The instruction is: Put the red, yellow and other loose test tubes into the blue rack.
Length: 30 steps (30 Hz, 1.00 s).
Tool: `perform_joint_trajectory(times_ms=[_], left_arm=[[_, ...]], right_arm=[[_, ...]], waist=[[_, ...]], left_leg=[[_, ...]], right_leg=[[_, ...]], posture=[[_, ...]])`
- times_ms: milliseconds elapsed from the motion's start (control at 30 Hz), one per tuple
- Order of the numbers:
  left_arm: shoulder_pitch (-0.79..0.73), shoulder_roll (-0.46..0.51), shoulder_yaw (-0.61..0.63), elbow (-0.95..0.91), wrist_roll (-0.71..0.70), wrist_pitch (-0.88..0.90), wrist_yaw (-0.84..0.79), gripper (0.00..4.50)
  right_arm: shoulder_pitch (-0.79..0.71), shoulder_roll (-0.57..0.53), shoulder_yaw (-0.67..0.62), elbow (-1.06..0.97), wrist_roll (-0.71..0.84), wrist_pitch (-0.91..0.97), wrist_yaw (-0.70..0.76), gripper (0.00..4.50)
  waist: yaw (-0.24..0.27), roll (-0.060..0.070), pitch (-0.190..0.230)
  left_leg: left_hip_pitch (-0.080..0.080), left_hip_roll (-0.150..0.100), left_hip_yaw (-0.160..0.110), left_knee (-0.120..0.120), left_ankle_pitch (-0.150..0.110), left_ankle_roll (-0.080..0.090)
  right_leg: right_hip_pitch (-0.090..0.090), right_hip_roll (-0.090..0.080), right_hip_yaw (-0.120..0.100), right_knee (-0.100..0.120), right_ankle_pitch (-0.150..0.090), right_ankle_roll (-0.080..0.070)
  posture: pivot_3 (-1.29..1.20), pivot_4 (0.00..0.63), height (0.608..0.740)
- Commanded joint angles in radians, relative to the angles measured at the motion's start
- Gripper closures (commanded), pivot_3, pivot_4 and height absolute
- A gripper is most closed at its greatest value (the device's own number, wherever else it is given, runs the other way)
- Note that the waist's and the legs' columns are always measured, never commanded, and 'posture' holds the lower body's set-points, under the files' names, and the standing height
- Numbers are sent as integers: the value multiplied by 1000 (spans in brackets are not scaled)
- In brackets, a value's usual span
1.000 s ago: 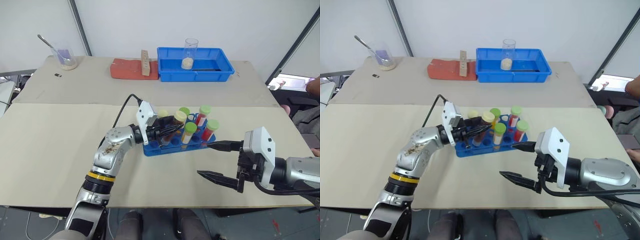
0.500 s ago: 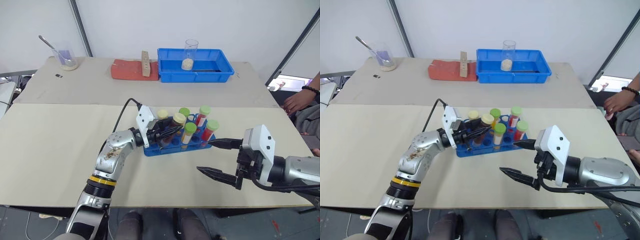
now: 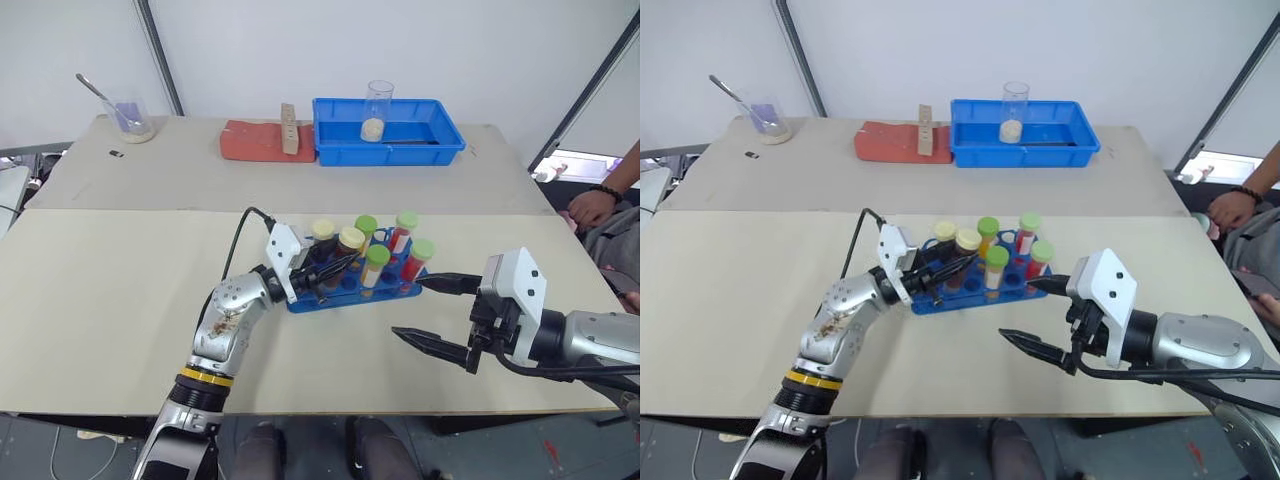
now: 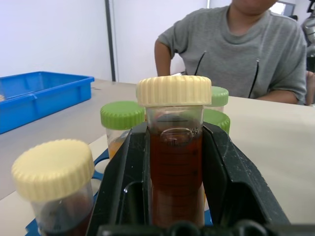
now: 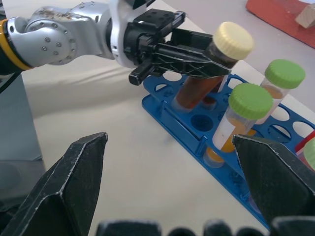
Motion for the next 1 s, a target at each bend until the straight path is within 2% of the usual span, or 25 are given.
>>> perform_joint_trajectory(times_ms=[33,100,300,333,367,533,667,733,800,900,1000], left_arm=[[34,24,22,-12,18,-20,22,3556],[45,37,27,-7,29,-33,28,3556],[58,68,23,-14,10,-18,9,682],[63,75,22,-22,8,-14,4,267],[67,83,23,-30,6,-8,0,83],[116,222,38,-151,-6,77,-63,83],[169,413,129,-321,-69,213,-117,83],[221,528,212,-389,-82,275,-132,83],[266,603,259,-429,-78,308,-138,83],[343,674,346,-461,-34,318,-109,83],[385,696,416,-475,-43,348,-89,83]], right_arm=[[-10,2,-38,0,0,-21,-12,0],[-12,0,-40,3,1,-18,-13,0],[-30,-7,-37,22,7,-14,-9,0],[-33,-8,-37,25,9,-12,-8,0],[-35,-9,-37,28,10,-11,-6,0],[-29,-39,-47,64,-4,-20,45,0],[9,-115,-81,147,-97,-109,189,0],[41,-152,-98,210,-193,-216,272,0],[59,-170,-111,263,-230,-280,341,0],[44,-195,-125,363,-246,-336,441,0],[3,-209,-117,444,-249,-365,504,0]], waist=[[0,0,0],[-1,0,0],[1,0,0],[3,0,0],[5,0,0],[1,0,0],[0,0,0],[1,0,0],[1,1,0],[2,2,0],[2,1,0]], left_leg=[[0,0,0,0,0,0],[0,0,0,-1,0,0],[0,0,0,-1,0,0],[-1,0,0,-1,0,0],[-1,0,0,-1,0,0],[-2,0,0,-2,0,0],[-3,1,1,-4,0,0],[-3,1,1,-4,0,0],[-2,2,1,-5,0,0],[-1,2,3,-6,0,0],[-2,2,4,-6,0,0]], right_leg=[[0,0,0,0,0,0],[0,0,0,0,0,0],[-1,0,0,0,-1,-1],[-1,0,0,0,-1,0],[-1,0,0,-1,0,0],[-1,-1,-1,-4,0,0],[-3,-1,-1,-4,0,0],[-4,-1,-1,-5,-1,-1],[-4,-1,-2,-6,-1,-1],[-3,-3,-2,-8,-1,-1],[-4,-4,-2,-11,0,0]], posture=[[0,150,740],[0,150,740],[0,150,740],[0,150,740],[0,150,740],[0,150,740],[0,150,740],[0,150,740],[0,150,740],[0,150,740],[0,150,740]])
